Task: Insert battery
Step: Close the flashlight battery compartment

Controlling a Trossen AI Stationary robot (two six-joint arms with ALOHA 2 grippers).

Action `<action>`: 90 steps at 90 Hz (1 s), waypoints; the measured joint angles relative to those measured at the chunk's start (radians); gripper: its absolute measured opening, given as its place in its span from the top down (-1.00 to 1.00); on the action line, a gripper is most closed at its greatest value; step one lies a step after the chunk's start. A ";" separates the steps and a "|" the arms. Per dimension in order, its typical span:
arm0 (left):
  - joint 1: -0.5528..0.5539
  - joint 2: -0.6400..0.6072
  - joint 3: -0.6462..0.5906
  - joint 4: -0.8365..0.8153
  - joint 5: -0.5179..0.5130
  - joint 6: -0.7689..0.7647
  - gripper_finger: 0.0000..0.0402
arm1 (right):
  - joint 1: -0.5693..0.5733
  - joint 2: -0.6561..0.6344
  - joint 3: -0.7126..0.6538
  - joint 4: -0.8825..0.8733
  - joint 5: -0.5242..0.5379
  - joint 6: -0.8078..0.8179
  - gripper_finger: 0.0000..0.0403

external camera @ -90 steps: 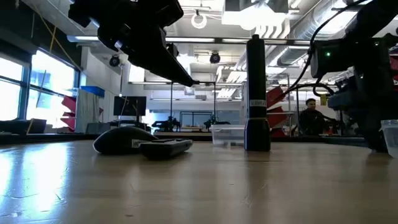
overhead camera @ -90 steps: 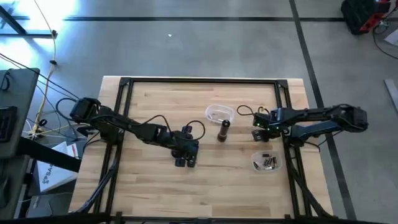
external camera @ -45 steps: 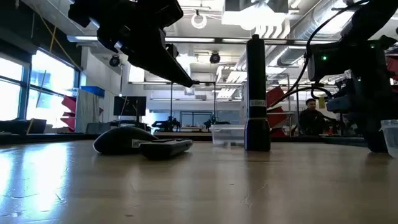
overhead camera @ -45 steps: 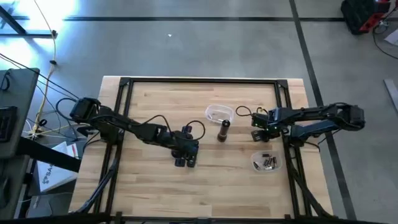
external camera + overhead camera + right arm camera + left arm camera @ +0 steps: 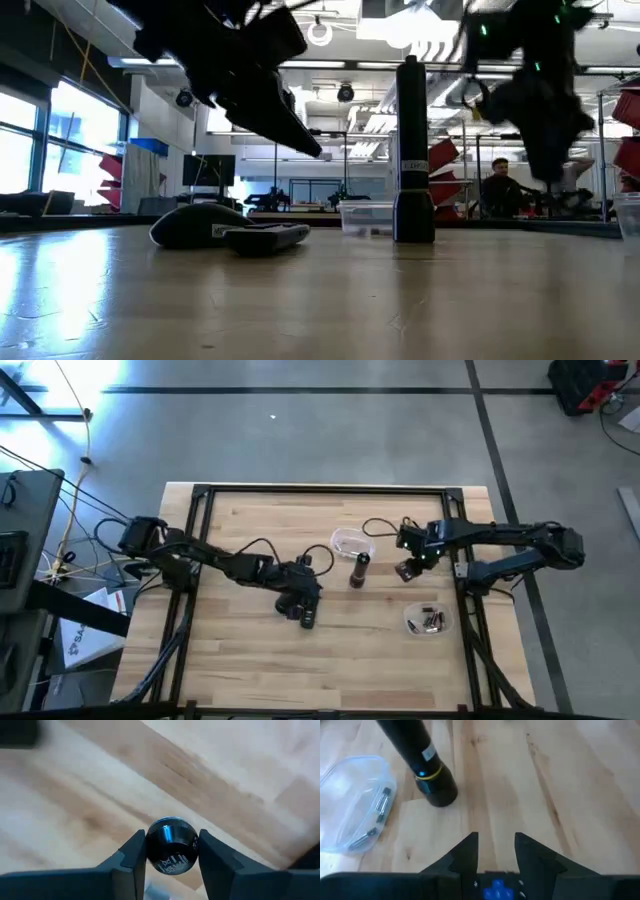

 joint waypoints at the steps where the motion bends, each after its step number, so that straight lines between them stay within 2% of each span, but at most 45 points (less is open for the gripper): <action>1: 0.003 0.005 0.000 0.008 0.007 0.001 0.45 | 0.000 0.001 0.018 -0.009 0.000 -0.013 0.45; 8: 0.023 0.034 0.000 0.075 0.034 0.004 0.45 | 0.012 0.010 0.140 -0.070 0.016 -0.093 0.45; 27: 0.049 0.057 0.000 0.222 0.021 -0.014 0.41 | 0.087 0.068 0.420 -0.168 0.089 -0.394 0.45; 49: 0.055 0.057 0.000 0.350 -0.019 -0.065 0.22 | 0.158 0.181 0.646 -0.214 0.123 -0.628 0.45; 65: 0.056 0.057 0.000 0.375 -0.074 -0.088 0.11 | 0.192 0.308 0.782 -0.275 0.157 -0.740 0.45; 90: 0.071 0.060 0.000 0.425 -0.118 -0.086 0.09 | 0.211 0.486 0.977 -0.385 0.167 -0.860 0.45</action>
